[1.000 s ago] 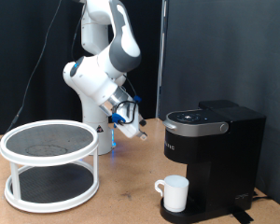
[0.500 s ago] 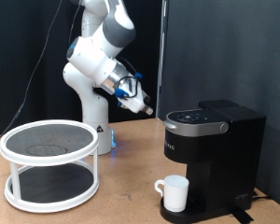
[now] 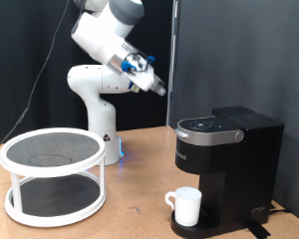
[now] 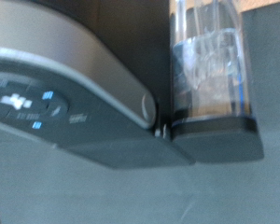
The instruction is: Make a cup of coffee with the keurig machine
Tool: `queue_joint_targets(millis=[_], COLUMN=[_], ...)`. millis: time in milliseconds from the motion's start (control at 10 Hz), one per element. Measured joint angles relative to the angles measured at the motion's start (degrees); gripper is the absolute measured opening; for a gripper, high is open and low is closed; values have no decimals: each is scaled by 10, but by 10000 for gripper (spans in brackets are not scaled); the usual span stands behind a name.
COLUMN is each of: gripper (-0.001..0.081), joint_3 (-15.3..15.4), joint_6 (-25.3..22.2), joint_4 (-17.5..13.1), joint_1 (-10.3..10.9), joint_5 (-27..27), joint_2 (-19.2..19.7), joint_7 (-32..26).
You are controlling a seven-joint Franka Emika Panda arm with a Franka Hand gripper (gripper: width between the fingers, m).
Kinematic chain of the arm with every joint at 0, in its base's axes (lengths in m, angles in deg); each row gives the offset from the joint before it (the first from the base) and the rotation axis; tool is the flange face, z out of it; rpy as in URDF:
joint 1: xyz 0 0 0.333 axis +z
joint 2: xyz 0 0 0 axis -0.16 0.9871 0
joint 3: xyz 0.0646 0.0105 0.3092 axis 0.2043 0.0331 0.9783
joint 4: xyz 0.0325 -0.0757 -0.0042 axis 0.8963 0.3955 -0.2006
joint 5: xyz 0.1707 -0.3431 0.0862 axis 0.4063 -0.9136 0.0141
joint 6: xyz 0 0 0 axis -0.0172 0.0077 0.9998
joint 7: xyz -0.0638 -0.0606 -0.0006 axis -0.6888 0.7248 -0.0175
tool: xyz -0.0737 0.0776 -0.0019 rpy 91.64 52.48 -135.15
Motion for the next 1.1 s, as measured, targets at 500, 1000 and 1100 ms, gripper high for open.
queue_joint_targets(millis=[500, 1000, 1100], gripper=[734, 734, 734], joint_3=[11, -33, -38], joint_6=[8, -154, -179], joint_4=[-36, -117, -127], joint_1=[0, 51, 61], joint_5=[14, 251, 315], joint_2=[-8, 59, 78], joint_7=[59, 79, 79])
